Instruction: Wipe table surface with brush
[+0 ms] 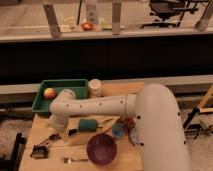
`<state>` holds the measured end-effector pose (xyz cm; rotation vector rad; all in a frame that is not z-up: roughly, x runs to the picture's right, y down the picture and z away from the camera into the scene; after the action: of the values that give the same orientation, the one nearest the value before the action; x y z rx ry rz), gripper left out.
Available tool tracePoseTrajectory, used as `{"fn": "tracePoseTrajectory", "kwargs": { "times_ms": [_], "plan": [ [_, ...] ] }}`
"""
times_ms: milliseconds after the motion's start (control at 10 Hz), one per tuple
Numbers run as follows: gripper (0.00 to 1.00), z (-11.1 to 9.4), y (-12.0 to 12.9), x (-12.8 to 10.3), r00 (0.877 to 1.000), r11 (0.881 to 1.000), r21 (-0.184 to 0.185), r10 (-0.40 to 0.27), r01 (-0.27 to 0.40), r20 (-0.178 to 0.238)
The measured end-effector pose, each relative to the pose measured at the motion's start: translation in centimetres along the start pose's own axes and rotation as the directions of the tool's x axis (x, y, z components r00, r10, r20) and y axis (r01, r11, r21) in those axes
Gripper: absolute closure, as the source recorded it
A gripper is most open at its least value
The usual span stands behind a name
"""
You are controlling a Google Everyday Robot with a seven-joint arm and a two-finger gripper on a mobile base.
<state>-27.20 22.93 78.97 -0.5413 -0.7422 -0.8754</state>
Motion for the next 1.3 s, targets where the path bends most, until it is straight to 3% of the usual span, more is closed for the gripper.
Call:
{"fn": "tracePoseTrajectory", "kwargs": {
  "times_ms": [400, 1100, 1300],
  "plan": [
    [0.2, 1.9, 0.3, -0.1, 1.0, 0.999, -0.034, 0.02, -0.02, 0.0],
    [0.21, 3.0, 0.9, 0.5, 0.999, 0.998, -0.034, 0.052, -0.053, -0.003],
    [0.37, 3.2, 1.0, 0.7, 0.999, 0.998, -0.035, 0.053, -0.053, 0.004]
  ]
}}
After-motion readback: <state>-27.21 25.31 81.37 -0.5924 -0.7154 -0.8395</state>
